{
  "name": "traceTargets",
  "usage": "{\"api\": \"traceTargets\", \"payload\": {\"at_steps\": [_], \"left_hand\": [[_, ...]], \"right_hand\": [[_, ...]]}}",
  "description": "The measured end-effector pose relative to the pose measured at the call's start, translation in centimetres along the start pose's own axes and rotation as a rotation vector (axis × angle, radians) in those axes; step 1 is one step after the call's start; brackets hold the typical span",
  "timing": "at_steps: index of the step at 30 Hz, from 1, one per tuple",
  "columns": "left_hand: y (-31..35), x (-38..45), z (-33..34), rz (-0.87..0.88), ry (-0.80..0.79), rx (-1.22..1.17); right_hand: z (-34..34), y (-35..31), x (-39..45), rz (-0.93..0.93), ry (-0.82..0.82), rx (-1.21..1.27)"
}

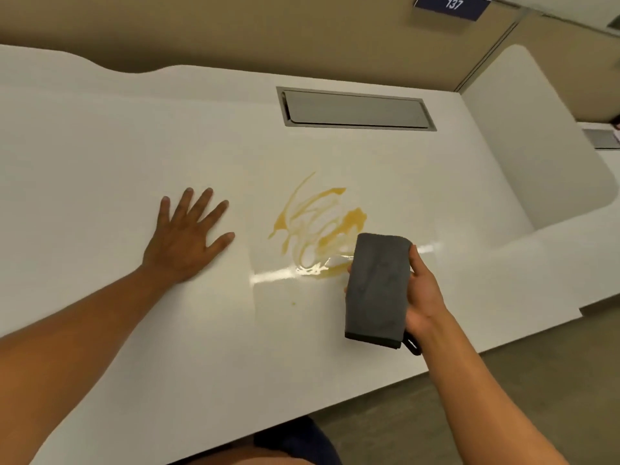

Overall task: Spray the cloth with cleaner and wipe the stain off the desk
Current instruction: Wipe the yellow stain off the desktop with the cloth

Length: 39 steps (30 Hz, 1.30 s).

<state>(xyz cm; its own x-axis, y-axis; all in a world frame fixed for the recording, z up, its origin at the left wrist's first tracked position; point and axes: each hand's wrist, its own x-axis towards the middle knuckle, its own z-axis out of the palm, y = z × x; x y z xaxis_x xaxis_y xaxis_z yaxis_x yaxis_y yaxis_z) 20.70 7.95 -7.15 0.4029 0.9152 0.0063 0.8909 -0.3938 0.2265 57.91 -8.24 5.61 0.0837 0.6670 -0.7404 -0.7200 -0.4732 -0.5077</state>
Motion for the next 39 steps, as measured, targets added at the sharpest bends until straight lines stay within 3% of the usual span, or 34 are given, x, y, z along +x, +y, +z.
{"api": "traceTargets", "payload": {"at_steps": [5,8,11,14,16,18,22,31,35,39], "left_hand": [[-0.3,0.1,0.4,0.013,0.062,0.039],[-0.3,0.2,0.6,0.01,0.073,0.054],[-0.1,0.1,0.4,0.004,0.07,0.073],[0.0,0.2,0.1,-0.016,0.028,0.065],[0.0,0.2,0.1,-0.02,0.018,0.063],[0.1,0.1,0.0,-0.023,0.012,0.06],[0.3,0.1,-0.3,-0.026,0.0,0.053],[0.4,0.1,-0.5,-0.017,-0.008,0.048],[0.3,0.2,-0.6,-0.017,-0.015,0.055],[0.2,0.2,-0.5,-0.014,-0.017,0.06]], "right_hand": [[-1.5,-4.4,2.1,-0.183,0.164,-0.17],[-1.2,-6.6,4.1,-0.308,0.287,-0.403],[0.0,-6.3,5.8,-0.48,0.398,-1.007],[-0.4,-2.5,8.2,-0.717,0.354,-1.626],[-1.5,0.2,9.5,-0.77,0.455,-1.906],[-2.7,1.2,10.3,-0.829,0.534,-1.956],[-3.4,1.8,10.3,-0.898,0.531,-1.926],[-1.6,12.8,4.0,-0.862,0.375,-2.071],[0.9,10.8,7.2,-0.883,0.348,-2.047],[4.8,7.6,12.4,-0.864,0.472,-1.915]]}}
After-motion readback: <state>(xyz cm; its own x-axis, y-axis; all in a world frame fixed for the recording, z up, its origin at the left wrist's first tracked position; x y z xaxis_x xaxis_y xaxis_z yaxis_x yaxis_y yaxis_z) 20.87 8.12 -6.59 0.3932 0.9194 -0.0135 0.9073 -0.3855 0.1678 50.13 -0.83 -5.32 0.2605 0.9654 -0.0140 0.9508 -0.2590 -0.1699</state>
